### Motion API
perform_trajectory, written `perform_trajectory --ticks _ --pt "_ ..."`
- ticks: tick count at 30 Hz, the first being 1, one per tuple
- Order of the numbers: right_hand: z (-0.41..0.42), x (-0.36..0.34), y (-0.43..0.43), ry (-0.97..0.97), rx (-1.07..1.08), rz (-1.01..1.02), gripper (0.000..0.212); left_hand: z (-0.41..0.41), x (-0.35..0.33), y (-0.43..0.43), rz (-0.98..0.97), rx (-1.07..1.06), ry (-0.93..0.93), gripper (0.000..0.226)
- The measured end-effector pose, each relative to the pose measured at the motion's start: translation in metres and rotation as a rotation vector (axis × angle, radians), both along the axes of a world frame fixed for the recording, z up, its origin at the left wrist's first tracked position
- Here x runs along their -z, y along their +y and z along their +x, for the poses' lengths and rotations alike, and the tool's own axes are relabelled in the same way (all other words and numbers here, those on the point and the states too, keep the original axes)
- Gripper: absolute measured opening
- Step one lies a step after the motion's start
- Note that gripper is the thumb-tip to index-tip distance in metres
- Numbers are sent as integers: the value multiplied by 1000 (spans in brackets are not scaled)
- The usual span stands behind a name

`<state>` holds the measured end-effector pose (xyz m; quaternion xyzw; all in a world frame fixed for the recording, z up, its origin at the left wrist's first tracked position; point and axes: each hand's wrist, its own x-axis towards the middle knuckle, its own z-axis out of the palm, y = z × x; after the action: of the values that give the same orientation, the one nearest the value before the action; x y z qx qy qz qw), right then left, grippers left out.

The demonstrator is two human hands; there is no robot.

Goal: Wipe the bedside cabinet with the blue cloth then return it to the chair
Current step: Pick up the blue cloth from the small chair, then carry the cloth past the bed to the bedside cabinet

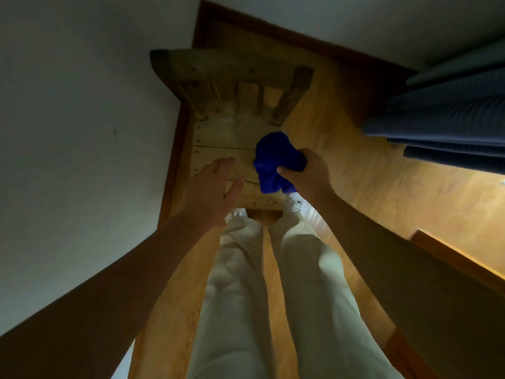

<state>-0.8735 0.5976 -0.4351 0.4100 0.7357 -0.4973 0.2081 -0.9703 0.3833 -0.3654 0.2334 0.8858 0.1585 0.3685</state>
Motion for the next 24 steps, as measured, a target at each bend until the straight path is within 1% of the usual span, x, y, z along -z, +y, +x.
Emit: perform_trajectory --ticks 2,7,10,13,15,18,21,24 --pt "9 -49 7 66 56 2 58 -4 -42 9 43 7 -2 58" --pt "17 -191 22 211 115 -27 56 -3 -166 35 131 62 34 65" --pt "18 -272 34 316 94 46 51 4 -239 48 238 112 132 60" --pt "22 -341 42 410 80 132 40 13 -300 59 337 126 224 59" --pt "29 -383 45 467 67 209 38 19 -332 64 407 145 290 57" --pt "47 -437 46 491 22 333 43 32 -369 71 525 191 352 53" --pt "75 -488 37 494 81 418 43 50 -411 70 619 272 353 53" --pt "107 -515 20 504 187 460 40 65 -432 72 679 402 362 54"
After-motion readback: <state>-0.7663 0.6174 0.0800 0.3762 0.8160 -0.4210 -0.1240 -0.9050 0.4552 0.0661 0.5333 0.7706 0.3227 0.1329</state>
